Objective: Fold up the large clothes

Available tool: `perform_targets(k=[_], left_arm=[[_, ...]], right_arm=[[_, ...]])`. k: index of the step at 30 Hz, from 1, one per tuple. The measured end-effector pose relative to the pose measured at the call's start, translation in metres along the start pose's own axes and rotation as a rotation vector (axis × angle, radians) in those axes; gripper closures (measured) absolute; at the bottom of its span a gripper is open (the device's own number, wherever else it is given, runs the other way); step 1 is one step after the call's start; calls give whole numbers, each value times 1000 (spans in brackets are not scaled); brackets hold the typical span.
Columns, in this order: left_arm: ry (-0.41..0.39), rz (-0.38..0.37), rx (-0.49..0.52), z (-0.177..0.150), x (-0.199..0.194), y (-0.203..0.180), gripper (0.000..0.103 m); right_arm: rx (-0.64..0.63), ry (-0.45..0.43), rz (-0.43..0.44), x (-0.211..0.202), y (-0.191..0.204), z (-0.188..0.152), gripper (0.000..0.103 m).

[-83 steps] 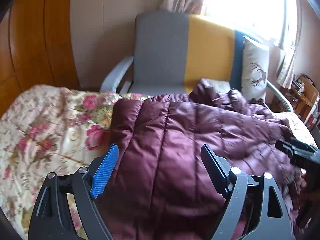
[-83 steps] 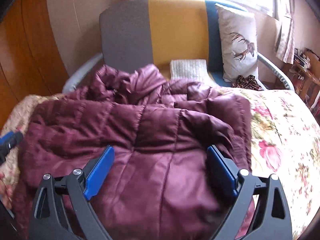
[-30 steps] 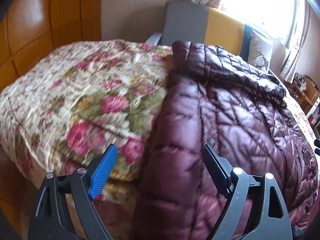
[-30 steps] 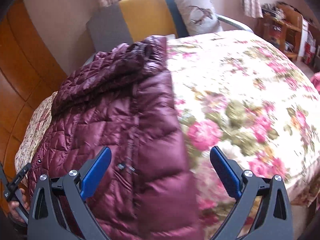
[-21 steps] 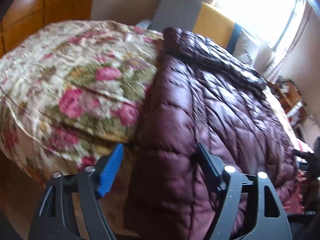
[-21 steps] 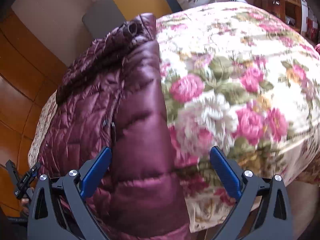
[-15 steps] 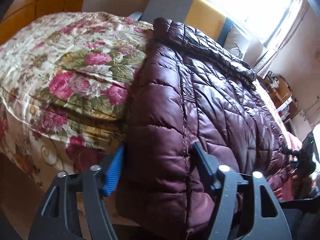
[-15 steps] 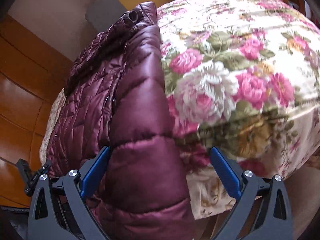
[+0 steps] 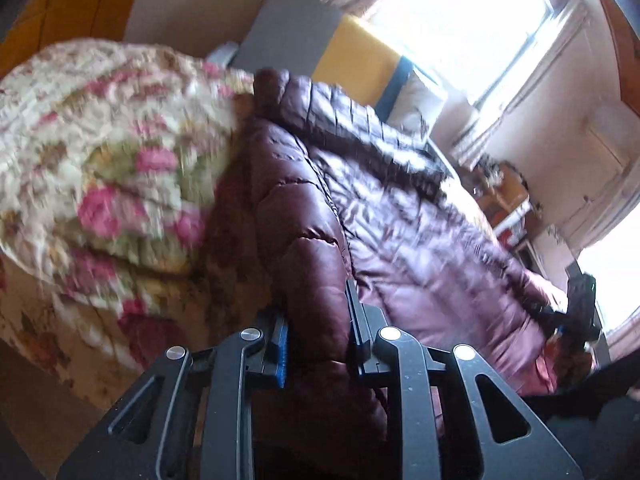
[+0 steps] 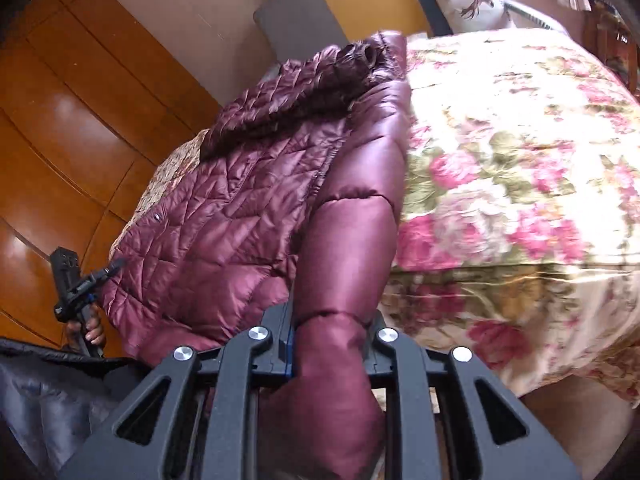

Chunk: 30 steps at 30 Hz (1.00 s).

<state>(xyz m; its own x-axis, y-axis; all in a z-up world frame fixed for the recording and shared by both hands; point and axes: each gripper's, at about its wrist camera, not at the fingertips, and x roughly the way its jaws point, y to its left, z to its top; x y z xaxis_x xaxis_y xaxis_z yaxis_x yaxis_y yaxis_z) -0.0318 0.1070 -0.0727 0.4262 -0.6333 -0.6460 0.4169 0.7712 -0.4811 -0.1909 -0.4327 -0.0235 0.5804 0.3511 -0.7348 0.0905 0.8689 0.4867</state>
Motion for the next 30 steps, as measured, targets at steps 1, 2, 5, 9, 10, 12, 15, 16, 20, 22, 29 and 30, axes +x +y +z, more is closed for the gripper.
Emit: perform_targets(k=[1, 2, 5, 9, 10, 12, 15, 16, 20, 22, 29, 30], left_arm=[[21, 12, 10, -8, 6, 0, 81], [34, 26, 16, -13, 10, 1, 81], [50, 38, -19, -23, 18, 11, 77], [61, 33, -72, -22, 23, 24, 56], [69, 39, -80, -22, 25, 26, 56], [68, 36, -81, -23, 26, 26, 56], [77, 19, -86, -26, 25, 28, 57], [81, 16, -73, -26, 24, 27, 64], [28, -43, -58, -16, 4, 14, 79], [-27, -103, -75, -3, -12, 10, 80], [-148, -269, -125, 51, -36, 3, 80], [-162, -287, -135, 58, -38, 3, 80]], right_arm=[[12, 24, -14, 7, -3, -3, 85], [29, 60, -26, 17, -9, -11, 85], [76, 95, -30, 35, -20, -21, 85], [166, 115, -35, 52, -41, -19, 54], [172, 117, -33, 56, -42, -16, 46], [191, 127, 0, 60, -47, -21, 35], [174, 158, 34, 71, -45, -25, 33], [163, 169, 38, 74, -43, -27, 42], [62, 159, 82, 60, -15, -22, 73], [24, 111, 123, 40, 2, -13, 85], [-6, -179, 328, -22, 38, 45, 86], [0, -198, 338, -23, 37, 52, 87]])
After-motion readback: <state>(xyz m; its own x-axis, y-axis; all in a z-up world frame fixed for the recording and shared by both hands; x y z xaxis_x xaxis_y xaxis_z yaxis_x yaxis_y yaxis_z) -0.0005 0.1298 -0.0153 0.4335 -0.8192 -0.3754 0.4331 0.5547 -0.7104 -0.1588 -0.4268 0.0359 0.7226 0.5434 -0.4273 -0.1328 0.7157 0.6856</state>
